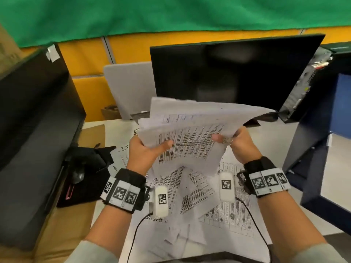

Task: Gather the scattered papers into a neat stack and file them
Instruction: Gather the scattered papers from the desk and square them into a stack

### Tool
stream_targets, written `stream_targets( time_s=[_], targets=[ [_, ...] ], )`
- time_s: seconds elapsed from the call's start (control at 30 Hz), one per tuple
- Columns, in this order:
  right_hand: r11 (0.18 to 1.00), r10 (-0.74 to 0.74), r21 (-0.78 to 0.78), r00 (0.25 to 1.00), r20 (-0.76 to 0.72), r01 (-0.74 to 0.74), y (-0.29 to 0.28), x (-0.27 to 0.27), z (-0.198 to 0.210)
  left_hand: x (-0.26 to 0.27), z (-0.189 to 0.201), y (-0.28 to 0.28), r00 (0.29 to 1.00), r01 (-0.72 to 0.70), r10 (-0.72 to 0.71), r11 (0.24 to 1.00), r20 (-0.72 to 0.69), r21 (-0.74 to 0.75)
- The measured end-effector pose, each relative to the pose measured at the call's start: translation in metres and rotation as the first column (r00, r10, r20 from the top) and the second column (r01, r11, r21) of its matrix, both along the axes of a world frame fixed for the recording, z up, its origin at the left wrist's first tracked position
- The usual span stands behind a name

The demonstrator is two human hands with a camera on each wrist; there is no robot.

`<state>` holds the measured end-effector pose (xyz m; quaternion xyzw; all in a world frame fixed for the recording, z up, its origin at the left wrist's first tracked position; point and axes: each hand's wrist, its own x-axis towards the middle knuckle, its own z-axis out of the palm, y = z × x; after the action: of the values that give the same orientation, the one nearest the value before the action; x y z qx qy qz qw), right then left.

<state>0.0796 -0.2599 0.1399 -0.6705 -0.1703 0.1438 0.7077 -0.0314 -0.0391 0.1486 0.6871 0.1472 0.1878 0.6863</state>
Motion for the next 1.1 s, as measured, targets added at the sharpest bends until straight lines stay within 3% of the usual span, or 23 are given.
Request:
stream_targets(
  time_s=[0.13,0.23,0.33,0.53,0.73,0.77,0.8,0.83,0.87,0.9,0.93,0.97,1.03,1.1],
  targets=[
    [1.000,-0.004,0.028,0.999,0.033,0.003,0.011,-0.015,-0.009,0.001,-0.015,-0.011,1.000,0.027,-0.028,0.996,0.005,0.087],
    [0.993,-0.106,0.066,0.987,0.123,0.098,0.026,-0.028,0.002,0.002,-0.002,-0.025,0.993,-0.075,0.068,0.994,0.095,0.075],
    [0.996,-0.063,0.075,0.984,0.166,0.051,0.019,-0.028,0.010,-0.006,0.010,-0.027,0.990,-0.065,0.049,0.991,0.134,0.116],
    [0.992,-0.023,0.127,0.999,0.028,0.019,0.002,-0.017,-0.003,-0.012,0.019,-0.019,0.973,-0.131,0.100,0.981,0.207,0.141],
    [0.994,0.107,0.010,0.994,0.020,-0.107,0.009,-0.008,-0.008,-0.013,0.027,-0.023,0.900,-0.240,0.182,0.965,0.396,0.104],
    [0.993,0.115,0.017,0.993,0.024,-0.116,0.010,-0.008,-0.009,-0.015,0.031,-0.023,0.852,-0.343,0.215,0.918,0.477,0.198],
    [0.992,0.125,0.024,0.992,0.025,-0.126,0.009,-0.008,-0.010,-0.015,0.037,-0.022,0.791,-0.468,0.217,0.816,0.572,0.339],
    [0.991,0.130,0.027,0.991,0.025,-0.131,0.008,-0.008,-0.011,-0.013,0.045,-0.020,0.734,-0.592,0.175,0.638,0.656,0.492],
    [0.991,0.131,0.029,0.991,0.024,-0.132,0.008,-0.007,-0.012,-0.011,0.057,-0.022,0.705,-0.682,0.137,0.400,0.696,0.612],
    [0.991,0.133,0.032,0.991,0.016,-0.133,0.008,-0.007,-0.013,-0.010,0.068,-0.026,0.713,-0.701,0.133,0.169,0.689,0.693],
    [0.990,0.137,0.033,0.991,0.006,-0.137,0.008,-0.007,-0.014,-0.009,0.078,-0.033,0.743,-0.659,0.148,-0.008,0.653,0.752],
    [0.990,0.140,0.028,0.990,0.001,-0.140,0.009,-0.008,-0.014,-0.008,0.086,-0.040,0.793,-0.579,0.156,-0.111,0.589,0.808],
    [0.990,0.135,0.040,0.991,-0.004,-0.135,0.011,-0.008,-0.015,-0.009,0.091,-0.050,0.926,-0.316,0.171,-0.142,0.338,0.938],
    [0.989,0.140,0.052,0.990,-0.017,-0.139,0.013,-0.007,-0.016,-0.011,0.086,-0.050,0.965,-0.050,0.250,-0.121,0.079,0.991]
  ],
)
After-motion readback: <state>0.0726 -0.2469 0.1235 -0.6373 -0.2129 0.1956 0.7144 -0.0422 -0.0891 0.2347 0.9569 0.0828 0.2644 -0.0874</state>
